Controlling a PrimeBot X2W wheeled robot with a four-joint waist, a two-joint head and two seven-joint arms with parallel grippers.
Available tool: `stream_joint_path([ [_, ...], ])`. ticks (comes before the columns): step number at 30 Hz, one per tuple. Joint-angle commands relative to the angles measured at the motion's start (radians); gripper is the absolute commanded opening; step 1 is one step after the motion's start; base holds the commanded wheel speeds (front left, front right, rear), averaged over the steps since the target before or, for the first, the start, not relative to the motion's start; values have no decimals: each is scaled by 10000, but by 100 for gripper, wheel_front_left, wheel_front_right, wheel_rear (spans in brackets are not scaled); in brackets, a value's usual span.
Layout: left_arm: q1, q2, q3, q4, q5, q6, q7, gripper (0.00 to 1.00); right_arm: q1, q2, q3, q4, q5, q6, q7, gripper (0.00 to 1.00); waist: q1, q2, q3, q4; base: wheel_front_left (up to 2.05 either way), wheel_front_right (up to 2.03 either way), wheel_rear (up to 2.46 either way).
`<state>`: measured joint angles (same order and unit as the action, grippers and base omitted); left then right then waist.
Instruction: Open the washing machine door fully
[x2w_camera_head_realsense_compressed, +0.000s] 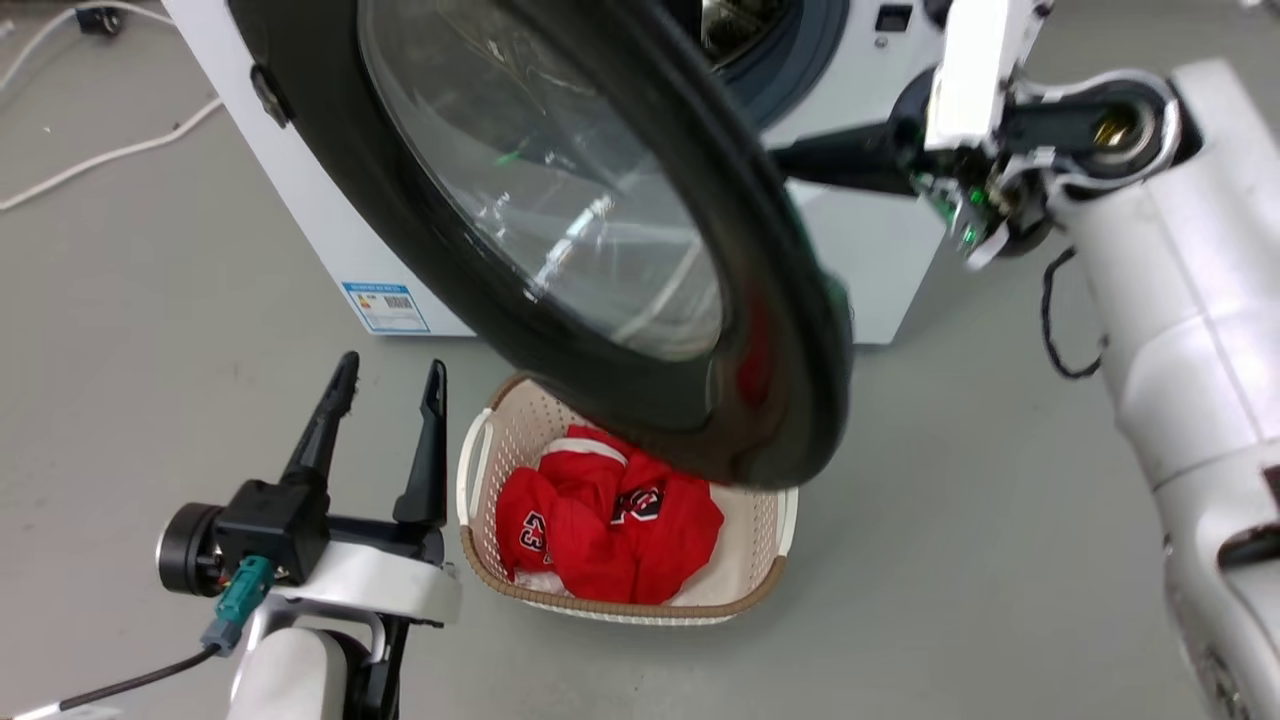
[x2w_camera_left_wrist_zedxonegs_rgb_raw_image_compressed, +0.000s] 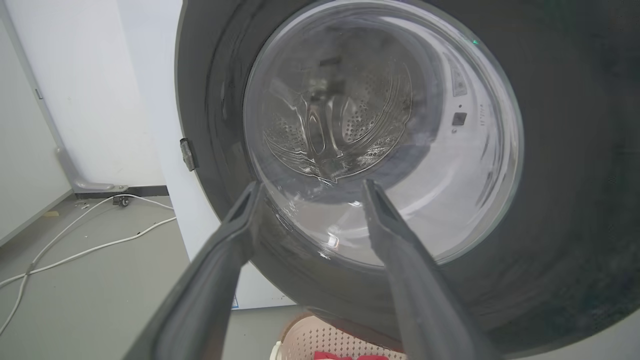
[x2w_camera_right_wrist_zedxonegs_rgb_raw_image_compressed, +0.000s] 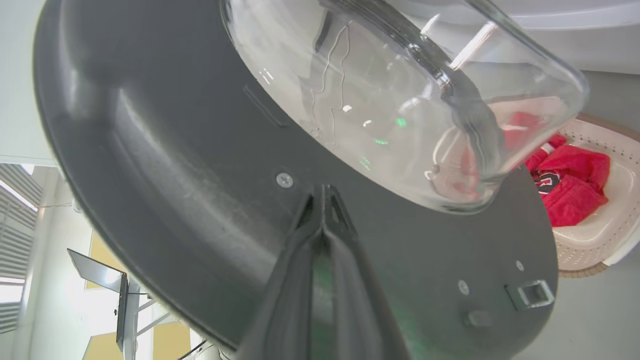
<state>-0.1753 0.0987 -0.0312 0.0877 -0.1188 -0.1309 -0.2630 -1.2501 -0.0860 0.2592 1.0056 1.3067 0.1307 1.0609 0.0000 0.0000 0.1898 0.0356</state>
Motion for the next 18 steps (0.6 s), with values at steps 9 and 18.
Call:
stream_joint_path([
  [9, 546, -89, -288, 186, 12, 3, -24, 100, 2271, 326, 423, -2245, 379, 2, 787, 0, 0, 0, -875, 401, 0, 0, 0],
  [18, 909, -137, -207, 203, 39, 3, -24, 100, 4044, 389, 1035, -4282, 758, 2, 708, 0, 0, 0, -1196, 583, 0, 0, 0],
])
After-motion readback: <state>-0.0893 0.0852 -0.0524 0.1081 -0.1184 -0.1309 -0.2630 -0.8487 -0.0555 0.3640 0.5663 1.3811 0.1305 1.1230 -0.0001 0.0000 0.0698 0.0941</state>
